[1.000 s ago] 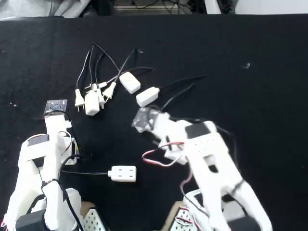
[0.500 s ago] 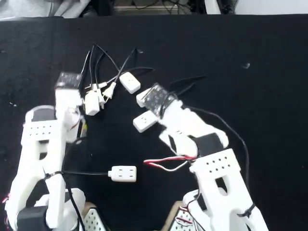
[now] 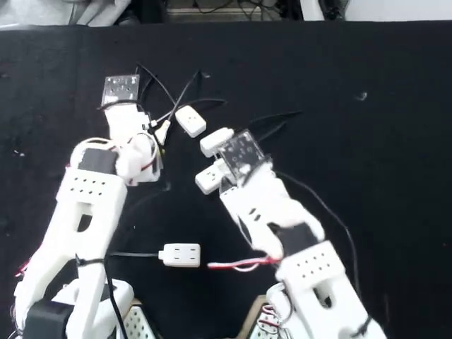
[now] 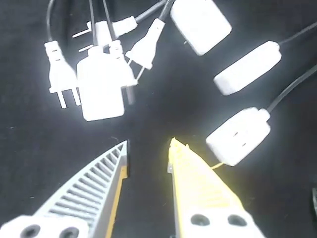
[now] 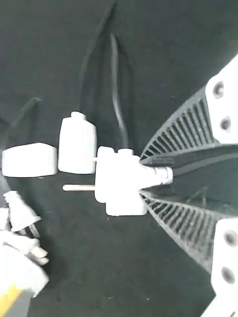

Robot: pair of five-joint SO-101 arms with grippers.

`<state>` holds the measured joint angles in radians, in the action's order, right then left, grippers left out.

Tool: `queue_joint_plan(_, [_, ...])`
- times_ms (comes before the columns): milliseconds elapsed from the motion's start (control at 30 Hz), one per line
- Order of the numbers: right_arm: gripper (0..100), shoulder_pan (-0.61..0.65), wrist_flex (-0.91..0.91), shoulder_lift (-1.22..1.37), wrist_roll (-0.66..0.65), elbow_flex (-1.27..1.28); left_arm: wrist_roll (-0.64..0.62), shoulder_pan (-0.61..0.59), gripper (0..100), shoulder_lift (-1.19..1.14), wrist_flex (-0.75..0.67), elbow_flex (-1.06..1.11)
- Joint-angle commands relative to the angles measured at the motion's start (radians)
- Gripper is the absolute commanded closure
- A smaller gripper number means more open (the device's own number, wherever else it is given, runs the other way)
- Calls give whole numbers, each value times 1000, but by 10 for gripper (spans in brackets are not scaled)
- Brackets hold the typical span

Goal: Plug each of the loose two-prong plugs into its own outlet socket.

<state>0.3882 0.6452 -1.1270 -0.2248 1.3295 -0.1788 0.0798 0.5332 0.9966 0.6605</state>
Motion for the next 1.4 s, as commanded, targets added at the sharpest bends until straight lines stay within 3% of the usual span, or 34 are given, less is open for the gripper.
queue_joint_plan(0, [988,-11,-5,-189,12,53,-48,50,871,97,-28,25])
queue_joint_plan(133, [988,-12,31,-321,11,99,-48,73,976,247,-80,104])
queue_joint_plan(267, [988,-12,25,-344,11,120,-14,111,956,405,-117,166])
queue_joint_plan(633, [988,-14,-40,-344,11,165,44,461,955,727,-123,282])
queue_joint_plan(867, [988,-14,-41,-344,29,160,43,553,870,790,-356,449])
queue_joint_plan(1067, [988,-14,-38,-349,31,160,46,538,970,795,-411,467])
queue_joint_plan(1367, [988,-9,-34,-352,31,160,127,490,970,783,-459,447])
